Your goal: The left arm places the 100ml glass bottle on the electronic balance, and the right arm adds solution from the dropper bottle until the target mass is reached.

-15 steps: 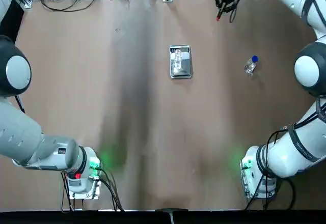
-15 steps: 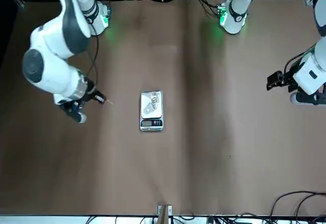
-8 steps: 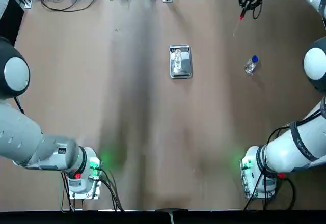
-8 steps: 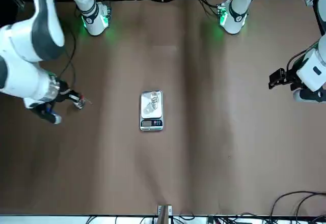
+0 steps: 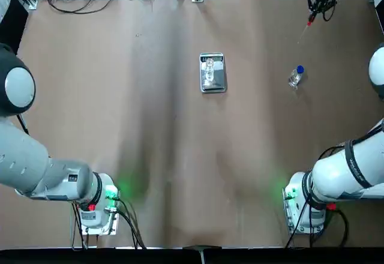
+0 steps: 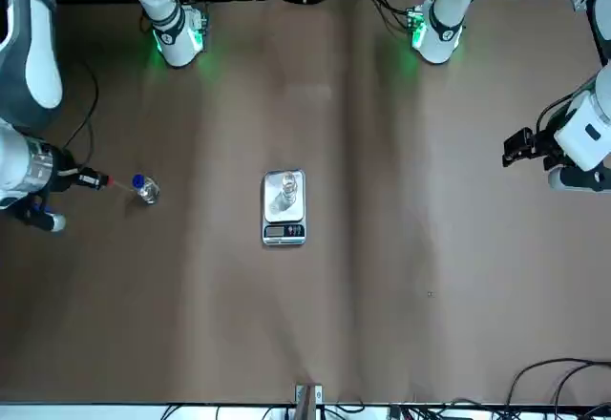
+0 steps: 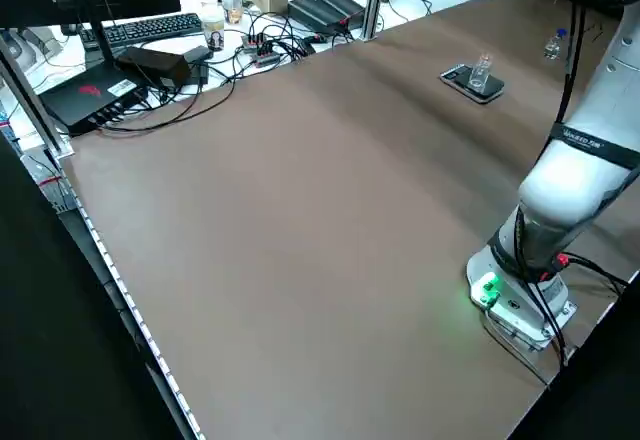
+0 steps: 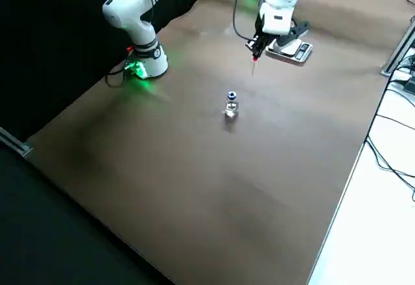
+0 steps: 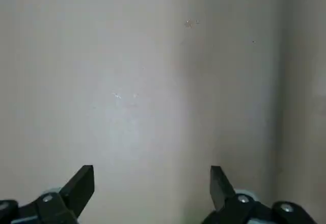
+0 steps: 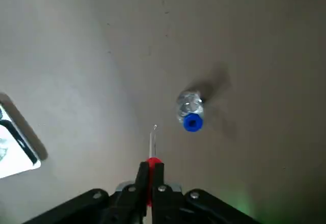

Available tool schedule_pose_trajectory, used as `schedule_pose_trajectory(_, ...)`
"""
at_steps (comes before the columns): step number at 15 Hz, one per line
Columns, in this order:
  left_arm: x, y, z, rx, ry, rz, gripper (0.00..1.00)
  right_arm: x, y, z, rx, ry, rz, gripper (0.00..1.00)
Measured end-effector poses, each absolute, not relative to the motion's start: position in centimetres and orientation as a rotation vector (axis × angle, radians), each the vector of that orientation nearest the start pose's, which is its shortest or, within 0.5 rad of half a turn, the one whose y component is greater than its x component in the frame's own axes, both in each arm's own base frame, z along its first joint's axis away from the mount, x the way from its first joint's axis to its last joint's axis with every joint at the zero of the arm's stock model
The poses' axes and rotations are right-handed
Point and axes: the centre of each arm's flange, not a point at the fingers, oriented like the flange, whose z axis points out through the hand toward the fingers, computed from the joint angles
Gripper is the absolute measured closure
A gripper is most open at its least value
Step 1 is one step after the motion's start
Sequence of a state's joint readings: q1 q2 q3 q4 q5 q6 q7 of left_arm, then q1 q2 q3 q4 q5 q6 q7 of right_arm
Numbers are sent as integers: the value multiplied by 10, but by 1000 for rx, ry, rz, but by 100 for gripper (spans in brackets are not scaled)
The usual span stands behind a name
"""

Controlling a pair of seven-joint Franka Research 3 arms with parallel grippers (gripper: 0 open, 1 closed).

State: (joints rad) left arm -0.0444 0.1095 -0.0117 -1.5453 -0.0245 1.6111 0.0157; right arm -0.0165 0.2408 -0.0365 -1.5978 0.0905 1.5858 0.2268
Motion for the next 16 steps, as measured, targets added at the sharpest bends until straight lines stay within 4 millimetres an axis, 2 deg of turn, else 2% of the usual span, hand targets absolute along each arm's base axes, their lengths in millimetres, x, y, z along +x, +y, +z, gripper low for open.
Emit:
schedule_pose_trajectory(3,588,-37,577,-3163,115,70,0,601,-48,462,-3023,408,429,95)
schedule_pose_trajectory(5,588,-37,577,-3163,116,70,0,596,-59,451,-3017,409,462,95)
schedule_pose_trajectory(8,588,-37,577,-3163,118,70,0,590,-59,434,-3022,395,511,95)
schedule_pose_trajectory(11,588,-37,577,-3163,119,70,0,584,-61,420,-3040,368,487,95)
schedule_pose_trajectory(16,588,-37,577,-3163,119,71,0,558,-69,400,-3042,334,457,95)
